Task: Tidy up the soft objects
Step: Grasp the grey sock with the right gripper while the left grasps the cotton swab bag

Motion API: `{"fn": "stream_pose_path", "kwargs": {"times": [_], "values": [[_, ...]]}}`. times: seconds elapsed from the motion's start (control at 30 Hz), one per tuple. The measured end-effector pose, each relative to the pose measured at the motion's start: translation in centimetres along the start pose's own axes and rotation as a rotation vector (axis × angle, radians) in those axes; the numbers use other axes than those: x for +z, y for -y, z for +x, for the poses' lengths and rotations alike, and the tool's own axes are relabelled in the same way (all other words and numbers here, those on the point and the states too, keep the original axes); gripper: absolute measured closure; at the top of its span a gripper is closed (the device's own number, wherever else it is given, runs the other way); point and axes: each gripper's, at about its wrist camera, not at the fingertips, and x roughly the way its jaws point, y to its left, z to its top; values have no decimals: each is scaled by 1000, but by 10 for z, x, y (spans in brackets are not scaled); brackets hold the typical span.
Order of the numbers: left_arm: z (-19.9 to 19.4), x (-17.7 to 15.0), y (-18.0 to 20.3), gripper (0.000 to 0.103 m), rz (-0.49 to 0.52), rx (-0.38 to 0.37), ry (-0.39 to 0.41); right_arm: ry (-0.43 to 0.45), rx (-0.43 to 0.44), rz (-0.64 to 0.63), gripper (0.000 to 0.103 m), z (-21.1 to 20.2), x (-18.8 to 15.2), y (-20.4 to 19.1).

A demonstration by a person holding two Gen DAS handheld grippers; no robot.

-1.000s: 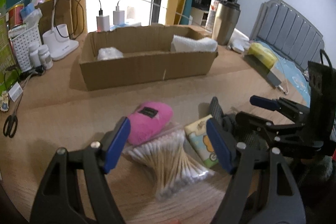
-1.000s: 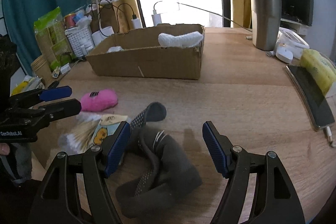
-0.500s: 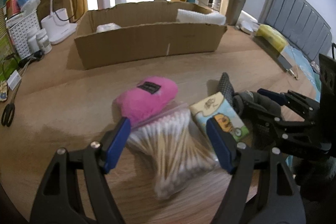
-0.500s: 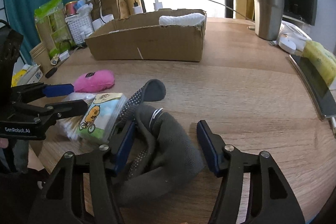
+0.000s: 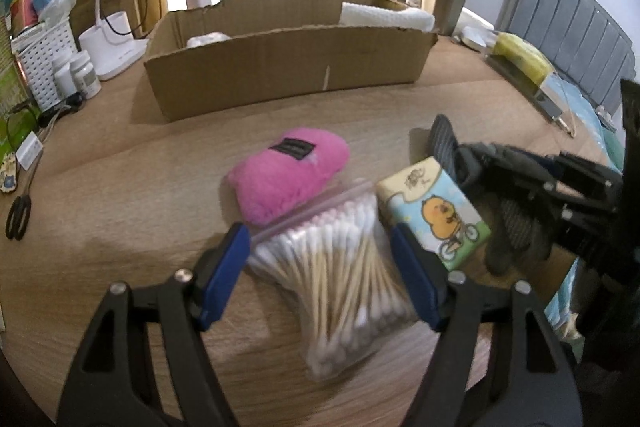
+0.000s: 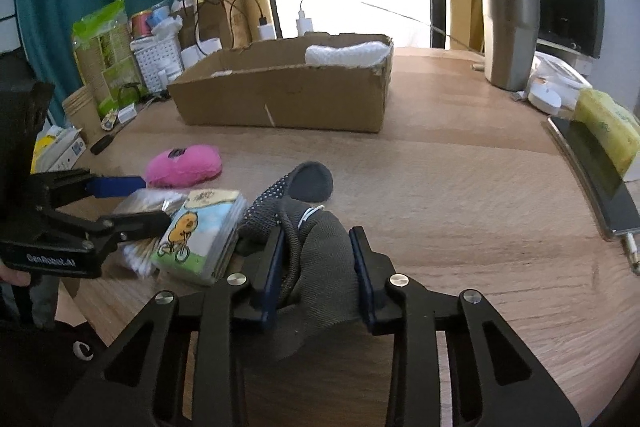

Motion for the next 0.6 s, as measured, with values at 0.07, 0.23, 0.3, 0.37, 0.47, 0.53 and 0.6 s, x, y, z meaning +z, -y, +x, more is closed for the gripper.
{"fn": "stream_pose_path", "kwargs": {"times": [0.07,0.23,0.3,0.37,0.47,0.53,0.6], "values": [[-1,0,0,38,-1,1,4,11,-1,2,69,-2,3,2],[-7,-1,-4,47,-21,-41,25,33,-3,-3,69,-7,8,3],[-11,-2,-4,48,-22,-50,38,38,-6,-6,69,-8,10,2],[-14,-3,-3,49,-20,-50,46,41,-4,-6,69,-9,11,3],[-22,-3,-2,49,-8,-51,85,47,-2,-5,69,-9,12,2],[-26,-1,-2,49,-2,-48,104,49,0,-5,69,-9,14,1],[-27,0,-4,49,-9,-55,108,53,0,-8,69,-10,15,0]]}}
